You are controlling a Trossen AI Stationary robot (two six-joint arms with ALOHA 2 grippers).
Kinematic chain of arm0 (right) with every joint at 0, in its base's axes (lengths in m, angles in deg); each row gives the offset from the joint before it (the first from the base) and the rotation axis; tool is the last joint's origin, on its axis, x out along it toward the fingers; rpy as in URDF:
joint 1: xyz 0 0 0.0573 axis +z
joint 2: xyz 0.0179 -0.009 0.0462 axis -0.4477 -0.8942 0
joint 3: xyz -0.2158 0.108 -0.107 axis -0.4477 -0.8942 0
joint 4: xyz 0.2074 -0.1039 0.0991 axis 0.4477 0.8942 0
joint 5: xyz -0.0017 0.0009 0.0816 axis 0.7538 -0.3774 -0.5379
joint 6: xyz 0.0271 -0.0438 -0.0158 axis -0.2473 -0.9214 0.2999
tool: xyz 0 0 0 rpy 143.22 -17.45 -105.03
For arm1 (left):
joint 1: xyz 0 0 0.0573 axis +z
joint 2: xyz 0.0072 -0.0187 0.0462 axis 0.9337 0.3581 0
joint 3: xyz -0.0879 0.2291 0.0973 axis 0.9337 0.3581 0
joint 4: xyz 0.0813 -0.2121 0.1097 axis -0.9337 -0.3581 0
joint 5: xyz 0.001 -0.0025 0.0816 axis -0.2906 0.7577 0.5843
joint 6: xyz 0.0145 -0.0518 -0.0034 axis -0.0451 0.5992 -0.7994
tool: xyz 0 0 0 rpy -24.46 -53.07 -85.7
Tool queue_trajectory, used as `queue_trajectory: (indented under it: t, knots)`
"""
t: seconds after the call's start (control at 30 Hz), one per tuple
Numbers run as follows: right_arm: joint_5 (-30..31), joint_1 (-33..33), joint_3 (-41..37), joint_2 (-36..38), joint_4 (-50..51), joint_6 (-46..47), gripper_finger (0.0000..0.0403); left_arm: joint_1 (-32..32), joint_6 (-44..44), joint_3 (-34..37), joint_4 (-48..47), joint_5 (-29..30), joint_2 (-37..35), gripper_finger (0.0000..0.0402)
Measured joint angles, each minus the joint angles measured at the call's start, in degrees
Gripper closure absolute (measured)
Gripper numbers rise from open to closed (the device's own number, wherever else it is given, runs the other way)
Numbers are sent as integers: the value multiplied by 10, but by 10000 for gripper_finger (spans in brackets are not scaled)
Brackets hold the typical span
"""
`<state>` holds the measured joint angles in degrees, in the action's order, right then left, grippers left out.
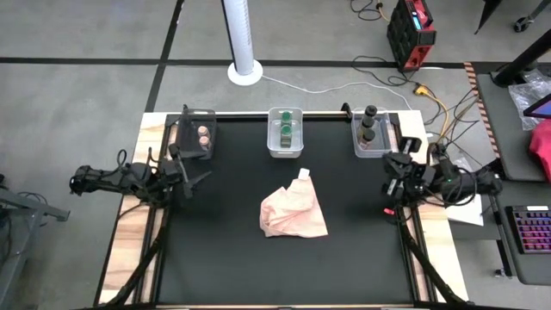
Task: Sort spices by type
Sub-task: Return to Home Position
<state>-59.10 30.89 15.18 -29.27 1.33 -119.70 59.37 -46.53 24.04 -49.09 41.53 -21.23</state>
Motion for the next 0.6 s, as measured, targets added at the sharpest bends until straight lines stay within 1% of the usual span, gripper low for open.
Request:
queue_trajectory:
  t: [0.07,0.17,0.3,0.43,0.53,0.6]
  knots:
    - [2,6,0,50,67,3,390,0,1,0,-2,0,0,118]
    - [10,7,0,50,100,23,390,0,2,0,-2,-2,-2,118]
    - [4,6,0,18,171,75,390,0,5,2,-2,-11,-2,118]
    - [7,6,0,-23,246,106,390,0,21,4,-2,-11,3,118]
    - [9,6,0,-58,256,131,390,0,27,5,-4,-11,7,118]
    - [2,6,0,-77,249,131,390,0,41,7,-4,-11,12,118]
